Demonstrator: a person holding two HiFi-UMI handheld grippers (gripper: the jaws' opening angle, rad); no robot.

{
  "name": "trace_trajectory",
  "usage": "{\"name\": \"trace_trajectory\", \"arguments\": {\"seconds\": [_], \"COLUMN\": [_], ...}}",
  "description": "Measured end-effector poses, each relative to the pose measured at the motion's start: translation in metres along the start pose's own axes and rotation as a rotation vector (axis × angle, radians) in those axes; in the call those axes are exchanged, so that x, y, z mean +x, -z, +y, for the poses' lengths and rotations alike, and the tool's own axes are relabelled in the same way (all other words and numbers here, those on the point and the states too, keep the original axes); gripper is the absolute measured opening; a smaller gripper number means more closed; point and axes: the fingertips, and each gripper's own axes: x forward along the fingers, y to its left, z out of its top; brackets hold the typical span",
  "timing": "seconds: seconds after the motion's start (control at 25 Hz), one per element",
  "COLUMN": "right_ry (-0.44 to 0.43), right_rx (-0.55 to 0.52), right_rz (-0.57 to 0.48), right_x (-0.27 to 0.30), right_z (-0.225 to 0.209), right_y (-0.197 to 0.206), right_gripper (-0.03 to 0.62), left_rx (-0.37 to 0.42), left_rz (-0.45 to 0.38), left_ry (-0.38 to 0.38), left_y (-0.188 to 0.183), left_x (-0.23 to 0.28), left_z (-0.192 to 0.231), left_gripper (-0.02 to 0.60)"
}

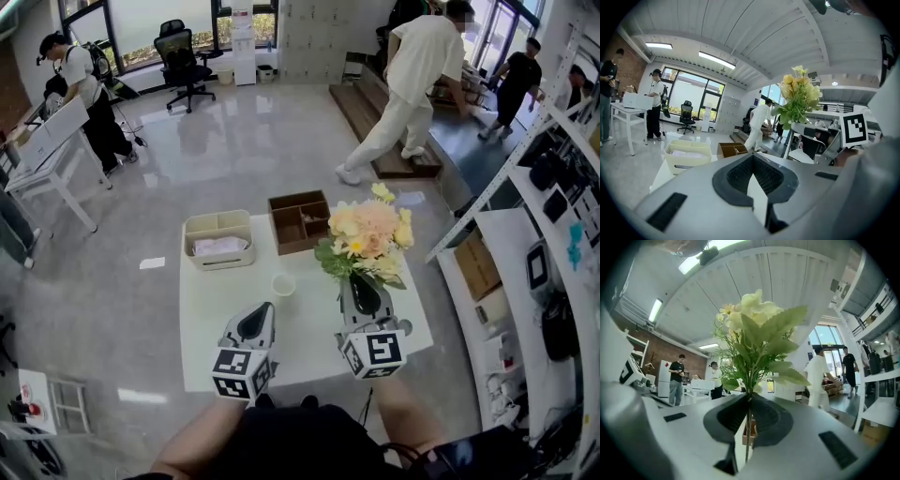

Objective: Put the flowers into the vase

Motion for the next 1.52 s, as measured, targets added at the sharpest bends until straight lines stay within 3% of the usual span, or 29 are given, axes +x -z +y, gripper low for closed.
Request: {"name": "trace_trajectory", "arguments": {"seconds": [0.24, 0.44, 0.84, 1.2, 1.52], "right_ry": [-0.177, -0.240, -0.219, -0.212, -0.252], "right_rx": [0.020, 0.044, 0.050, 0.040, -0.018], "right_rz": [-0.137, -0.190, 0.037, 0.236, 0.377], "right_x": [0.049, 0.074, 0.074, 0.073, 0.074], "right_z": [0.069, 0.095, 0.099, 0.093, 0.100], "right_y": [-0.051, -0.065, 0.051, 0.111, 0.138], "right_gripper": [0.032, 0.032, 0.032, 0.037, 0.044], "left_rx": [-0.018, -0.038, -0.066, -0.059, -0.065], "left_rz": [-0.016, -0.017, 0.009, 0.019, 0.013], "left_ry": [-0.089, -0.151, -0.195, -0.157, -0.143], "left_y": [-0.001, 0.003, 0.016, 0.014, 0.018], "left_x": [-0.022, -0.037, -0.049, -0.037, -0.032], "left_z": [0.030, 0.049, 0.066, 0.055, 0.059], "left_gripper": [0.003, 0.003, 0.003, 0.003, 0.003]}}
